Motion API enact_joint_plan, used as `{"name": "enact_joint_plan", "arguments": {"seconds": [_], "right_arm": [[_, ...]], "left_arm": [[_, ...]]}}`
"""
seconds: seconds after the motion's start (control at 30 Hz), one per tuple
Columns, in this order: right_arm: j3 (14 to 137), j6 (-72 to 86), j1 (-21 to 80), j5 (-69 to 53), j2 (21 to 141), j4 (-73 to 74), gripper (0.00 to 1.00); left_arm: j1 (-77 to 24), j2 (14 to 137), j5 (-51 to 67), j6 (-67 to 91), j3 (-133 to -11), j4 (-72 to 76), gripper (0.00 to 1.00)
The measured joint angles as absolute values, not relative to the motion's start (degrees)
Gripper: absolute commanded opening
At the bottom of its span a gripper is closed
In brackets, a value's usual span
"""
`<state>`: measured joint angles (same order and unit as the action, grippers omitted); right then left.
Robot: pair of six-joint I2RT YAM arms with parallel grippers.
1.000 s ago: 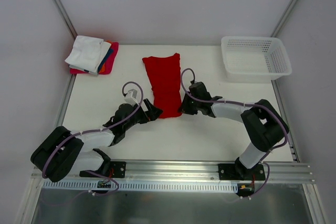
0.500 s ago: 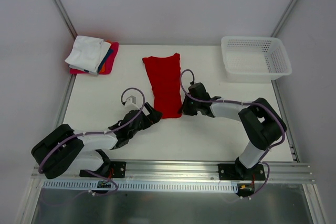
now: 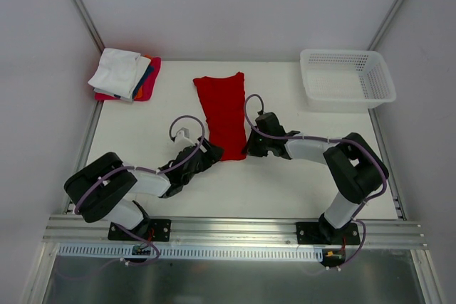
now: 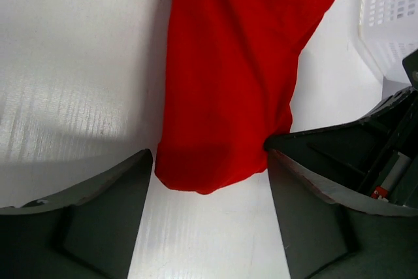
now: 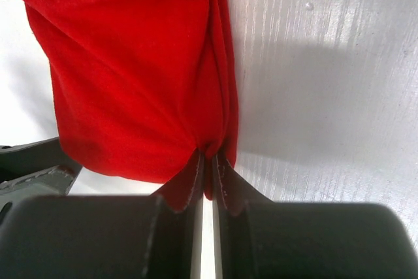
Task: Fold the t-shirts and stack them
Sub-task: Grab one side of the 2/3 rectangular tshirt with both arms
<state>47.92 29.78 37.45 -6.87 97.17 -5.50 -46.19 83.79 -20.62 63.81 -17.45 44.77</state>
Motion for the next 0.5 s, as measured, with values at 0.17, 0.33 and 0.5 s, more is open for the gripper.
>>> {"name": "enact_joint_plan", "arguments": {"seconds": [0.17, 0.33, 0.5], "right_arm": [[47.92, 29.78, 37.45, -6.87, 97.19, -5.52, 0.00], [47.92, 29.78, 37.45, -6.87, 97.23, -5.58, 0.00], [47.66, 29.80, 37.76, -6.81, 97.19, -6.00, 0.01]], "left_arm": [[-46.19, 84.18, -20.69, 63.70, -17.47, 43.62, 0.32], [-46.19, 84.25, -20.64, 63.24, -17.47, 42.89, 0.04], [-46.19, 84.25, -20.64, 62.50, -17.47, 42.63, 0.00]]}}
